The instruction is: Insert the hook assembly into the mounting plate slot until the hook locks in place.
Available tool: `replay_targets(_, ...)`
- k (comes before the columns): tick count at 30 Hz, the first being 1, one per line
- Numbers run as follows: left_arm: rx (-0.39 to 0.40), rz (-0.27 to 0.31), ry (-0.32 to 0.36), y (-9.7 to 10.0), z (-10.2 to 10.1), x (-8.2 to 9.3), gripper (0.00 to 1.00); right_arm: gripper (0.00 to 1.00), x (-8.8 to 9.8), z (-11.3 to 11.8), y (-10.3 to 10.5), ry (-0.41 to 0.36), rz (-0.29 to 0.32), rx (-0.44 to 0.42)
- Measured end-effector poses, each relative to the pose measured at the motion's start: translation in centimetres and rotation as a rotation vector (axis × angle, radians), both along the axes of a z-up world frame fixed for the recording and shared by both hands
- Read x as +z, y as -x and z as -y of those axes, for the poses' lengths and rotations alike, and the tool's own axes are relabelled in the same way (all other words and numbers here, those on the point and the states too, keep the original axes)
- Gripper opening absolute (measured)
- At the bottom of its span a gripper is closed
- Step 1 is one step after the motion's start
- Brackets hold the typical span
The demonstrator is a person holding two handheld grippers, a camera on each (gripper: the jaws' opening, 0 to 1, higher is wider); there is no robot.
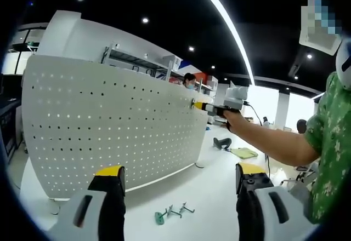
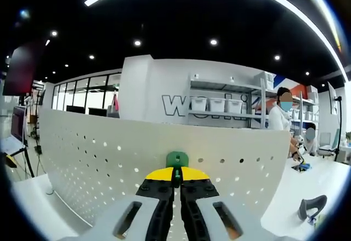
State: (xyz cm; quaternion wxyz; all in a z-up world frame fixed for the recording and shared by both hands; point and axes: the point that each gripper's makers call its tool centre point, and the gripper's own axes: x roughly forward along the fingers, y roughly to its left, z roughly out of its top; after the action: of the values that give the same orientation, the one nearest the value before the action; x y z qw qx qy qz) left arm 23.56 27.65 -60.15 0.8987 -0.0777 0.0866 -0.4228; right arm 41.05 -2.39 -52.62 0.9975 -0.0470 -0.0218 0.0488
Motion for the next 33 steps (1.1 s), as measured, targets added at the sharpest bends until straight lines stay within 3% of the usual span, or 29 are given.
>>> replay_targets(33,-0.006,-0.001,-0.005,0.13,0.12,-0.21,0.84,0.07,0.15,-0.02,0.00,-0.007,0.011,0.016)
